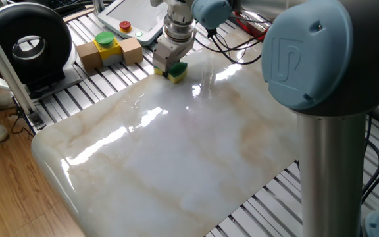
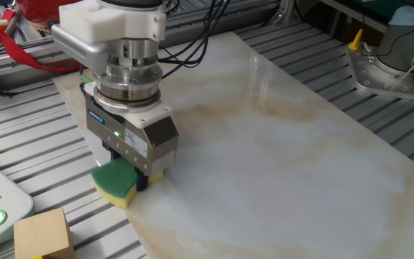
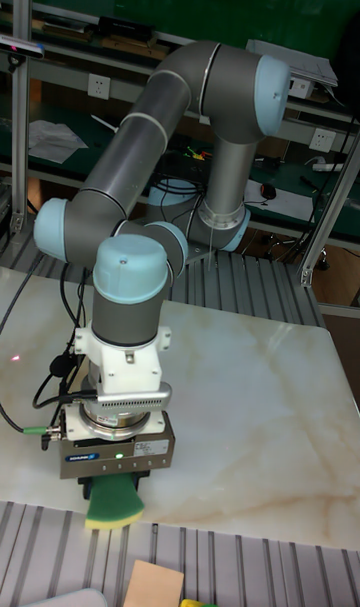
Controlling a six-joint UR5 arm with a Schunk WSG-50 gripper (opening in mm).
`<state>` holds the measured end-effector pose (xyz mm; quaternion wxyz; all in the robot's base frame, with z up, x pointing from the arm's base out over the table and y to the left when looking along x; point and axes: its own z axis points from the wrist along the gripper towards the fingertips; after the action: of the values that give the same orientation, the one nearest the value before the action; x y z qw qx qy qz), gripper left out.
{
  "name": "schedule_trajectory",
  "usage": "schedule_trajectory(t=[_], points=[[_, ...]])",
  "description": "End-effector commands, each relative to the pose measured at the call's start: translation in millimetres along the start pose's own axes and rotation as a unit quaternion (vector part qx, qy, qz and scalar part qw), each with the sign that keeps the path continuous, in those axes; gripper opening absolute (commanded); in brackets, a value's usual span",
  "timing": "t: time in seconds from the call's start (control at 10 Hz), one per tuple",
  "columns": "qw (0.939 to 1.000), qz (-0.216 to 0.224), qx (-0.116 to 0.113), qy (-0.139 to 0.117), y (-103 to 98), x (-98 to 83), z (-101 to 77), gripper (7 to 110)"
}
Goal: Clean the tabletop with a sponge
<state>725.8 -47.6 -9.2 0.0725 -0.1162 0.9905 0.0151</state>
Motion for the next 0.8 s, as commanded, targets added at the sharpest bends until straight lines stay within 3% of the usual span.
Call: schedule_trajectory(t=[0.0, 0.7], points=[[0.9994, 0.005, 0.028, 0.018, -15, 6.8, -2.4, 7], [0.9997, 0.017, 0.014, 0.009, -4, 2.0, 2.1, 7]])
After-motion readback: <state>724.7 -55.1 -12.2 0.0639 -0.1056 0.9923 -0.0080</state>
